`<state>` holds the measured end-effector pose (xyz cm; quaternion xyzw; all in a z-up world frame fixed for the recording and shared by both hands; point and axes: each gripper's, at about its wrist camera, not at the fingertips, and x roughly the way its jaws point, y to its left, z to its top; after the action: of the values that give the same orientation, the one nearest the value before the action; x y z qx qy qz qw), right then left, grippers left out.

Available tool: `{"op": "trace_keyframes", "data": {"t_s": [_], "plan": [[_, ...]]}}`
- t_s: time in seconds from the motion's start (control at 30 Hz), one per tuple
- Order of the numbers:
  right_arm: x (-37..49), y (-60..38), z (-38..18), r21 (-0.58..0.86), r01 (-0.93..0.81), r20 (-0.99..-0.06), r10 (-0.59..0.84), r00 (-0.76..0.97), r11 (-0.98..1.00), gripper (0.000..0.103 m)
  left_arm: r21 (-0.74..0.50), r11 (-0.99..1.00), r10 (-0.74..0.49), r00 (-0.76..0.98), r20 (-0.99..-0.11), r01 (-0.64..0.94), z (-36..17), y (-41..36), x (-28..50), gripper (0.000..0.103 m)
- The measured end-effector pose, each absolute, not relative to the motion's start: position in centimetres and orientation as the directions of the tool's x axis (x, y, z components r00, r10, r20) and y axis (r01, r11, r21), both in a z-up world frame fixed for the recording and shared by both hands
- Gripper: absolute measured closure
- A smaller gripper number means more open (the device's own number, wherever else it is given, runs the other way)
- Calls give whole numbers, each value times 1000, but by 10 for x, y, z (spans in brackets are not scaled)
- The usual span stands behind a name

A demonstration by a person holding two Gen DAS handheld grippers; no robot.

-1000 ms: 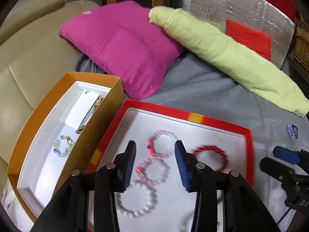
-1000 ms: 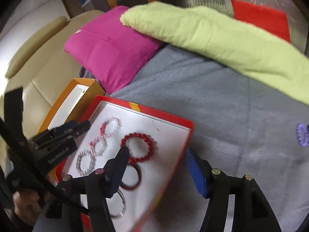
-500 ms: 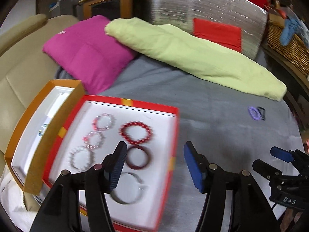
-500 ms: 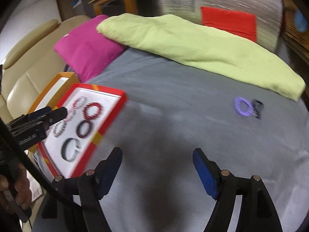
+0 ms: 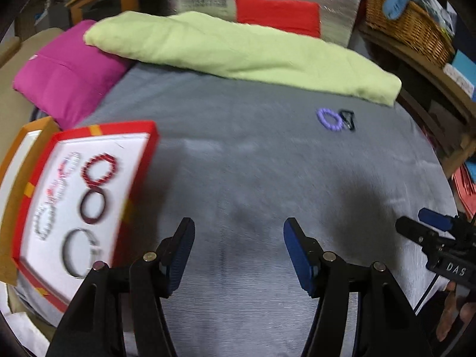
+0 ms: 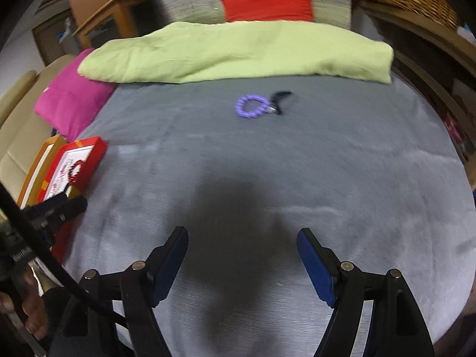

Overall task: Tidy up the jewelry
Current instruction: 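Lift both open tools from the tray toward the purple bracelet and hair tie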

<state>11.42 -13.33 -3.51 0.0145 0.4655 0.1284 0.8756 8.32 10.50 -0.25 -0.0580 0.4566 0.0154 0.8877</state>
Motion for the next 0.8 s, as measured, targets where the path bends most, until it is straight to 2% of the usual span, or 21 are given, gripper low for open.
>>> {"op": "trace_keyframes", "data": {"t_s": [0.23, 0.43, 0.53, 0.67, 0.8], "plan": [[129, -149, -41, 185, -169, -813, 247, 528, 968, 25, -108, 992, -49, 572, -819, -70, -26, 96, 90, 40], [177, -158, -32, 267, -101, -809, 280, 517, 958, 25, -143, 985, -61, 570, -819, -99, -41, 103, 95, 40], [208, -157, -28, 295, -59, -809, 282, 515, 954, 32, -157, 982, -67, 592, -803, -103, -38, 106, 95, 40], [258, -154, -25, 343, -10, -808, 300, 507, 939, 50, -161, 983, -81, 590, -803, -84, -39, 104, 95, 40], [298, -148, -29, 334, 40, -822, 270, 501, 942, 55, -174, 982, -92, 597, -797, -80, -38, 105, 94, 40]]}}
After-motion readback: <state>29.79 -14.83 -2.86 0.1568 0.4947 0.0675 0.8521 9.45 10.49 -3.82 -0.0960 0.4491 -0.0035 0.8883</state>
